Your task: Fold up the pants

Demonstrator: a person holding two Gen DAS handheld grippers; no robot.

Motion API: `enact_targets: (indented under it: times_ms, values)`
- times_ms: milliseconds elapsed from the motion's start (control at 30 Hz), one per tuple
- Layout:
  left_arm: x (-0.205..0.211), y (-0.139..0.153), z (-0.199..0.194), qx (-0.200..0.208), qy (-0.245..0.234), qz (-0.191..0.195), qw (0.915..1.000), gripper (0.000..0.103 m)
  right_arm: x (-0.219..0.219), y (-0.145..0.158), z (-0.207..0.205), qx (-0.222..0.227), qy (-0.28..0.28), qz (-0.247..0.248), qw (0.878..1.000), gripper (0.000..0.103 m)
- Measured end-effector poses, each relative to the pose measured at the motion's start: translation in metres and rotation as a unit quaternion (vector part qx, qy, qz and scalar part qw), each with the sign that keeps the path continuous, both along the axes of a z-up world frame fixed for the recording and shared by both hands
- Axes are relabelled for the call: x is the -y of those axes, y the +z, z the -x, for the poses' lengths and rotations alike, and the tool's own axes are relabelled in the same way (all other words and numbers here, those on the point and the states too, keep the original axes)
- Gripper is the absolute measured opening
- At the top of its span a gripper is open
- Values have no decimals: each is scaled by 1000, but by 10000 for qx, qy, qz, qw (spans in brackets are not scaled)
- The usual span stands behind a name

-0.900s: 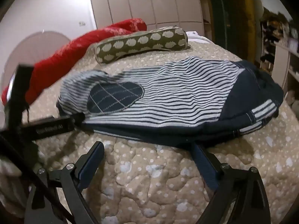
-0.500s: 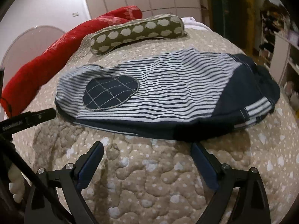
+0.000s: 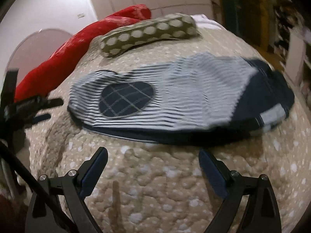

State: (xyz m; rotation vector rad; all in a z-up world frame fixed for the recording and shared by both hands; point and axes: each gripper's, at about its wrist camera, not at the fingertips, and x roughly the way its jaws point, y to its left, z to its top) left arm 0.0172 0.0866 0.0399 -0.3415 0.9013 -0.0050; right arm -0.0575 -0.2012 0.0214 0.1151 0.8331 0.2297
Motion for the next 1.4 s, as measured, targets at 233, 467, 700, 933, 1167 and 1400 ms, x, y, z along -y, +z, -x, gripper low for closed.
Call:
enact_targets:
  times_ms: [233,467,700,933,1167,1400]
  values:
    - [-6,1,-28,51,-98,96,9999,88,-70,7,-16,492,901,703,9922,96]
    - [-1,-5,-56,-277,-298,88,9991,88,-124,-2,-36,636,1321,910,9850,96]
    - [-8,-12,-62,-546,-482,575,9957,86,-119,6,-42,755,1171,1061,9845,96]
    - [-4,-13,-61,-674,-573,1309,9874,80,-112,5,-56,582,1411,632,9863,90]
    - [-17,12,-48,-461,-390,1143,9916,80,-130,-1,-76,210,1765,409,9832,10]
    - [-27,12,-41,-464,-299,1185,9914,80,-113,24,-81,236,1594,56,9869,10]
